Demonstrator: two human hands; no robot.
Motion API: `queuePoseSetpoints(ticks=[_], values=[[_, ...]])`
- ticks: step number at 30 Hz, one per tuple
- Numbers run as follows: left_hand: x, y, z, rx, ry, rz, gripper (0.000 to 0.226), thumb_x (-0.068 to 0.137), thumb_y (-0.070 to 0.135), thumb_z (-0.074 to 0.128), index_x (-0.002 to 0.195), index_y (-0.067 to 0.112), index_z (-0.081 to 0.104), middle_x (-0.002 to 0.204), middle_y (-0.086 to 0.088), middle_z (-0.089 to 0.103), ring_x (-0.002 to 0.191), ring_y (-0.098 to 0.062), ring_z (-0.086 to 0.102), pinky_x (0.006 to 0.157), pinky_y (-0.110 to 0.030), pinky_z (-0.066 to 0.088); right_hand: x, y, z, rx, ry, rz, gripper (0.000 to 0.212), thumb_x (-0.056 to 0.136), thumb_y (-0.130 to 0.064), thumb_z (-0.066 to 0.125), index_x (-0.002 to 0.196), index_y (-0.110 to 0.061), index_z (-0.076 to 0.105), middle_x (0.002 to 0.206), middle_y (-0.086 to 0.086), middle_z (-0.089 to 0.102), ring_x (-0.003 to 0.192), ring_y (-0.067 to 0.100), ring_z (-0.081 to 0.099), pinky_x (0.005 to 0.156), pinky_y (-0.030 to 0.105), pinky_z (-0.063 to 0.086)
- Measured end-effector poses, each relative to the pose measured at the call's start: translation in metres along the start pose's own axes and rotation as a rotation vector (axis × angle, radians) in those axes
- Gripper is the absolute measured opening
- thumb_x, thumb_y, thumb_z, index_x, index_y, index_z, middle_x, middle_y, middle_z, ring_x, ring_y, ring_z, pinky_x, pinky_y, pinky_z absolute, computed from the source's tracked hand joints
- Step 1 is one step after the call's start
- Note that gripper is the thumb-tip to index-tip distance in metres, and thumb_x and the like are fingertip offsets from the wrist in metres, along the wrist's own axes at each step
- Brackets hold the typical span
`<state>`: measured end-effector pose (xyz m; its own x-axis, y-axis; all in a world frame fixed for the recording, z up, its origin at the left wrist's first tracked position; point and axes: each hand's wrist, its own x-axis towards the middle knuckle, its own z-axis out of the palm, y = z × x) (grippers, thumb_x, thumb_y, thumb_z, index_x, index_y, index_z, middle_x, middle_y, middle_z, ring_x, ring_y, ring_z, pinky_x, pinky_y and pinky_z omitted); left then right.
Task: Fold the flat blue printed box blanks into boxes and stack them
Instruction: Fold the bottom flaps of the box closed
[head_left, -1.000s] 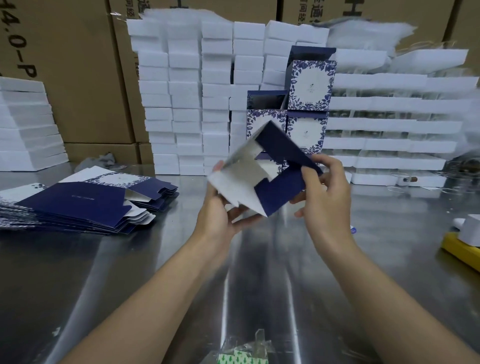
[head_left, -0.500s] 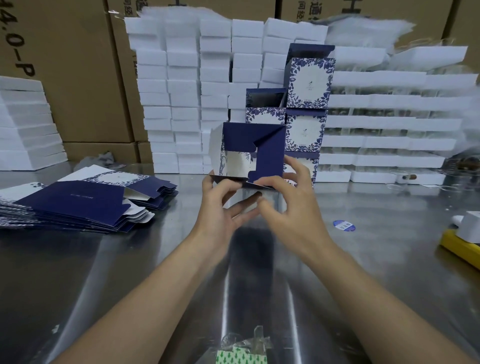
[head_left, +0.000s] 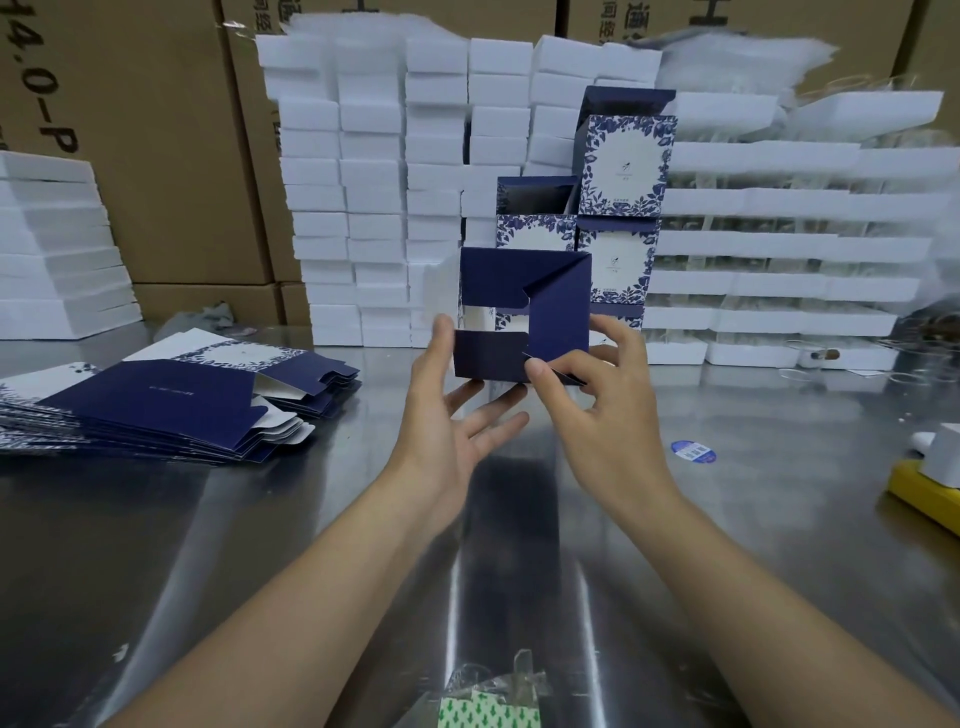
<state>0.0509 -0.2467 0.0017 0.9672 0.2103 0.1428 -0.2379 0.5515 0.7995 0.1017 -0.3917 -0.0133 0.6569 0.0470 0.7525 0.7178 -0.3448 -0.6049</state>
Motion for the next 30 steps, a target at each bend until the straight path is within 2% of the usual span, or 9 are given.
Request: queuePoseSetpoints(ticks=[2,5,9,12,15,18,23,26,30], values=[[0.000,0.000,-0.001,-0.027,0.019,0.000,0.044,0.089,0.071,0.067,0.115,0.036,0.062,0.131,-0.015,0.070,0.105,-0.038,0.078,0.088,-0.049,0.062,0.000,0.001,0.001,0.002,0.012,-0.003,0.023,0.098,-0.049,0.067,0.084,-0.033,0.075,0.142,-0.016,0.042,0.120,0.012,0.059,0.105,0.042,0.049],[-0.001,-0.003,-0.001,0.063,0.022,0.063,0.053,0.093,0.070,0.064,0.131,0.032,0.060,0.131,-0.011,0.073,0.108,-0.034,0.077,0.091,-0.048,0.062,0.001,0.002,0.003,0.015,0.048,-0.002,0.020,0.097,-0.050,0.066,0.085,-0.036,0.075,0.142,-0.015,0.043,0.120,0.013,0.060,0.104,0.043,0.050],[0.002,-0.008,-0.002,0.192,0.030,0.187,0.044,0.095,0.044,0.076,0.130,0.030,0.053,0.119,-0.001,0.079,0.107,-0.025,0.078,0.085,-0.042,0.065,-0.001,0.006,0.005,-0.038,0.042,-0.001,0.036,0.100,-0.036,0.068,0.132,-0.021,0.071,0.149,-0.005,0.041,0.125,0.022,0.057,0.106,0.048,0.050],[0.006,-0.012,-0.007,0.182,0.120,0.230,0.041,0.096,0.032,0.078,0.127,0.022,0.054,0.113,-0.006,0.081,0.102,-0.025,0.079,0.078,-0.034,0.065,-0.002,0.006,0.005,-0.059,0.028,-0.038,0.043,0.099,-0.021,0.072,0.142,-0.017,0.064,0.148,0.000,0.042,0.123,0.024,0.056,0.104,0.049,0.051],[0.009,-0.013,-0.010,0.100,0.233,0.270,0.028,0.097,0.025,0.078,0.116,0.028,0.057,0.111,-0.009,0.079,0.093,-0.022,0.080,0.070,-0.029,0.063,-0.002,-0.001,0.005,0.002,0.037,-0.126,0.050,0.093,-0.007,0.074,0.134,-0.032,0.062,0.137,-0.005,0.047,0.119,0.016,0.058,0.096,0.044,0.055],[0.012,-0.011,-0.012,0.024,0.350,0.314,0.038,0.095,0.022,0.081,0.094,0.044,0.050,0.093,0.000,0.082,0.084,-0.018,0.080,0.062,-0.023,0.060,-0.006,-0.009,0.010,0.217,0.110,0.011,0.053,0.089,-0.012,0.079,0.117,-0.043,0.047,0.122,-0.007,0.054,0.102,0.016,0.065,0.083,0.034,0.057],[0.016,-0.010,-0.012,0.011,0.377,0.332,0.031,0.094,0.024,0.082,0.102,0.038,0.055,0.081,0.011,0.080,0.079,-0.017,0.080,0.059,-0.024,0.059,-0.007,-0.010,0.015,0.309,-0.108,0.569,0.038,0.096,-0.050,0.070,0.085,-0.015,0.061,0.067,-0.003,0.062,0.064,0.012,0.063,0.066,0.031,0.043],[0.019,-0.013,-0.013,0.024,0.354,0.307,0.035,0.094,0.026,0.082,0.105,0.040,0.052,0.084,0.007,0.080,0.080,-0.016,0.079,0.059,-0.023,0.059,-0.008,-0.014,0.019,0.518,-0.139,0.628,0.036,0.104,-0.040,0.061,0.077,-0.016,0.064,0.056,-0.007,0.055,0.053,0.011,0.058,0.056,0.026,0.040],[0.019,-0.013,-0.012,0.038,0.336,0.271,0.056,0.095,0.029,0.081,0.137,0.022,0.046,0.093,0.003,0.082,0.085,-0.017,0.081,0.060,-0.023,0.059,-0.004,-0.018,0.016,0.596,-0.074,0.629,0.039,0.103,-0.034,0.064,0.066,-0.021,0.064,0.054,-0.005,0.051,0.046,0.010,0.050,0.048,0.021,0.035]])
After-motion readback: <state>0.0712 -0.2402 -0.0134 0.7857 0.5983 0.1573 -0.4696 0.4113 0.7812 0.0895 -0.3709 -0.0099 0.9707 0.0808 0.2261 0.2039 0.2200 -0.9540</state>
